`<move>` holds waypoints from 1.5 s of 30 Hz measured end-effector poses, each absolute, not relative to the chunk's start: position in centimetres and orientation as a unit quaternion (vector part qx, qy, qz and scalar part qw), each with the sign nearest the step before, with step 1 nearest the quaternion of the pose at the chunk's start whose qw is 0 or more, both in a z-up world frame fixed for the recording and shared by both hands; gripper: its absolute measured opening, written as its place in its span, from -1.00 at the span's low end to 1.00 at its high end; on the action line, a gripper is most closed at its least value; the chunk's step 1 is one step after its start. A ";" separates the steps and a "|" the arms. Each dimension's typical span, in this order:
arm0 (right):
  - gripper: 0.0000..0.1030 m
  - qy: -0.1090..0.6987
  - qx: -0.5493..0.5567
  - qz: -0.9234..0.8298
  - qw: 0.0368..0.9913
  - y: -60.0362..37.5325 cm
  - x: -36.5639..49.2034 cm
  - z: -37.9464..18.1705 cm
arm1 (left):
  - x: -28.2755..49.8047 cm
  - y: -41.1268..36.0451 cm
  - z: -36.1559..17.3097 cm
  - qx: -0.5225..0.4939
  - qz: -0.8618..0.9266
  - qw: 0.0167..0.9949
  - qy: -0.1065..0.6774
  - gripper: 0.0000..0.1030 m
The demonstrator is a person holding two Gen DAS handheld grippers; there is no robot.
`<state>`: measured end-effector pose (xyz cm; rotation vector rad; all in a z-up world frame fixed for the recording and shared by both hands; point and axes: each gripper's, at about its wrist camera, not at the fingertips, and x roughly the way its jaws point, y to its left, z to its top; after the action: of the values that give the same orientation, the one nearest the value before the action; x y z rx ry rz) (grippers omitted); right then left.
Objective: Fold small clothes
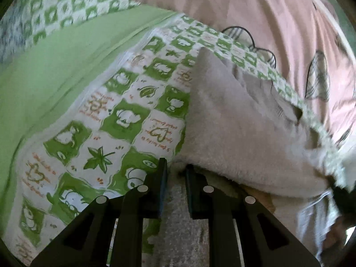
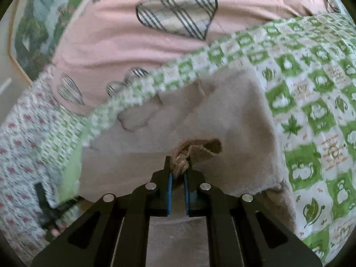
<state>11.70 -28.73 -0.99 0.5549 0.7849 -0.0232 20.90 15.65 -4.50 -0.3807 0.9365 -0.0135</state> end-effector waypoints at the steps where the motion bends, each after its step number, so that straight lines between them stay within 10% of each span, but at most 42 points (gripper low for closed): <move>1: -0.81 0.385 0.265 -0.015 0.884 -28.8 11.6 -1.6 | 20.9 15.8 -4.5 -0.185 -0.009 0.874 0.449 -0.70; 23: -0.41 0.447 0.219 -0.068 0.865 -28.4 10.5 -1.1 | 19.0 15.4 -3.9 -0.116 -0.001 0.879 0.463 -0.62; 33: -0.02 0.403 0.217 -0.070 0.886 -29.2 -2.2 3.8 | 8.9 16.4 -2.6 -0.090 -0.059 0.870 0.481 -0.54; 45: 0.00 0.429 0.261 -0.017 0.865 -27.4 -13.5 1.8 | -5.1 16.0 -5.2 -0.125 -0.134 0.835 0.518 -0.31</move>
<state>-13.51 -27.38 1.84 0.5469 0.8991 -0.0367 -5.05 16.03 -5.17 -0.2644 1.0978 -0.2844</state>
